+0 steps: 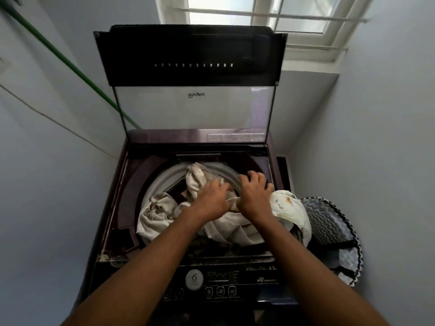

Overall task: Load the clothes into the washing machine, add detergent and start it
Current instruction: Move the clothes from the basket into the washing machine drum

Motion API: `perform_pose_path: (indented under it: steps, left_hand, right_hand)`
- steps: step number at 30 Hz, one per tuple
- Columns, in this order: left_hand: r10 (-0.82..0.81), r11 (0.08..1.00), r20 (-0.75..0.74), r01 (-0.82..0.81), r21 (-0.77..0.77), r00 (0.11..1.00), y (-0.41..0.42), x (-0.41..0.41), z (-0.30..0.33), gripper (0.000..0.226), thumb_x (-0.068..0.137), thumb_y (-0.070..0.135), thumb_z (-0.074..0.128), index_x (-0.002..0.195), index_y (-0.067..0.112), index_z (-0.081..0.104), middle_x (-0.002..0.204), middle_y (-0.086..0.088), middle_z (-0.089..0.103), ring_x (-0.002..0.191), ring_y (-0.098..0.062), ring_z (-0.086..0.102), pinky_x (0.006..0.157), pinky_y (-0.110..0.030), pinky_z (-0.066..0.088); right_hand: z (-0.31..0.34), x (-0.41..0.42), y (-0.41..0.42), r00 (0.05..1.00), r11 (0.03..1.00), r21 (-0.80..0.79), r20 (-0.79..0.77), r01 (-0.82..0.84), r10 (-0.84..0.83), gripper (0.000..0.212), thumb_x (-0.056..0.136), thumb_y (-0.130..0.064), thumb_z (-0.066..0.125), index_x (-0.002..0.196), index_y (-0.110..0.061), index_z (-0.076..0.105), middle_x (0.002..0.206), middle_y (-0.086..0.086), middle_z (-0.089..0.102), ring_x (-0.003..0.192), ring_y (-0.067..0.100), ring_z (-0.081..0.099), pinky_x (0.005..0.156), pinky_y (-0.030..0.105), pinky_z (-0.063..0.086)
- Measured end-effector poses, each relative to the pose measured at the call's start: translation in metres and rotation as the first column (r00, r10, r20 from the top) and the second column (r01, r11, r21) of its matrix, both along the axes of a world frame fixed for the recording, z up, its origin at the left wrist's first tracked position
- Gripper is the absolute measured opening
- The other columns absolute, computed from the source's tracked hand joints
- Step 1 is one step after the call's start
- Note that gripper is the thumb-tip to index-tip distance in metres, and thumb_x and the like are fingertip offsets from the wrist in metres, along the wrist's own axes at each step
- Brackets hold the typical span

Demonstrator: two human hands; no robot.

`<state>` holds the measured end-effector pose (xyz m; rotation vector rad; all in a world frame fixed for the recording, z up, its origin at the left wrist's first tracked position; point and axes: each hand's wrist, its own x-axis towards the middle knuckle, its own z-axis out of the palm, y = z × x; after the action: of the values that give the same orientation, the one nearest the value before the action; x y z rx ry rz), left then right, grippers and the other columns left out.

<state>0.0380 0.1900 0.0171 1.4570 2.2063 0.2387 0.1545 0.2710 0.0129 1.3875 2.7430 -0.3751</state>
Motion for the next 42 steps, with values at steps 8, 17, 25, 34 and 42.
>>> perform_pose_path:
  steps: [8, 17, 25, 34, 42]
  left_hand:
    - [-0.244, 0.954, 0.307, 0.171, 0.247, 0.92, 0.051, 0.086, -0.022, 0.1, 0.069, 0.022, 0.079, 0.151, 0.038, 0.023, 0.147, -0.003, 0.038, 0.13, -0.027, 0.049, 0.106, -0.043, 0.045]
    - [-0.363, 0.93, 0.048, 0.358, 0.087, 0.931, 0.088, 0.104, -0.038, 0.085, 0.069, 0.038, 0.079, 0.145, 0.043, 0.04, 0.152, 0.005, 0.038, 0.129, -0.023, 0.048, 0.101, -0.033, 0.036]
    - [-0.401, 0.913, 0.061, 0.393, 0.113, 0.914, 0.093, 0.098, -0.034, 0.089, 0.06, 0.03, 0.088, 0.14, 0.037, 0.05, 0.142, 0.008, 0.045, 0.132, -0.014, 0.042, 0.093, -0.03, 0.03]
    - [-0.378, 0.92, 0.096, 0.361, 0.153, 0.921, 0.089, 0.095, -0.029, 0.083, 0.069, 0.03, 0.085, 0.143, 0.038, 0.047, 0.145, 0.011, 0.045, 0.127, -0.017, 0.049, 0.098, -0.031, 0.031]
    - [-0.145, 0.905, 0.212, 0.043, 0.423, 0.966, 0.049, 0.095, 0.008, 0.062, 0.078, 0.031, 0.062, 0.137, 0.039, 0.046, 0.108, 0.007, 0.054, 0.096, -0.021, 0.061, 0.079, -0.042, 0.054]
  right_hand:
    - [-0.009, 0.073, 0.042, 0.837, 0.801, -0.243, 0.139, 0.547, -0.529, 0.1, 0.082, -0.05, 0.069, 0.155, -0.024, 0.006, 0.162, 0.018, -0.004, 0.146, 0.047, 0.005, 0.103, 0.08, 0.018]
    - [-0.017, 0.085, 0.044, 0.838, 0.747, -0.412, 0.085, 0.522, -0.538, 0.048, 0.1, -0.038, 0.043, 0.137, -0.006, 0.041, 0.136, 0.014, 0.048, 0.13, 0.035, 0.046, 0.102, 0.042, 0.042]
    - [-0.014, 0.084, 0.05, 0.734, 0.591, -0.522, 0.104, 0.615, -0.672, 0.056, 0.097, -0.046, 0.048, 0.136, -0.006, 0.038, 0.141, 0.022, 0.043, 0.132, 0.039, 0.043, 0.103, 0.046, 0.039]
    - [0.0, 0.077, 0.043, 0.71, 0.617, -0.435, 0.08, 0.656, -0.699, 0.051, 0.102, -0.049, 0.033, 0.13, -0.008, 0.043, 0.134, 0.02, 0.052, 0.122, 0.037, 0.054, 0.094, 0.046, 0.044]
    - [0.042, 0.057, 0.037, 0.799, 0.778, -0.295, -0.073, 0.555, -0.597, 0.035, 0.1, -0.036, 0.042, 0.119, -0.01, 0.054, 0.12, 0.014, 0.064, 0.112, 0.035, 0.061, 0.087, 0.039, 0.047]
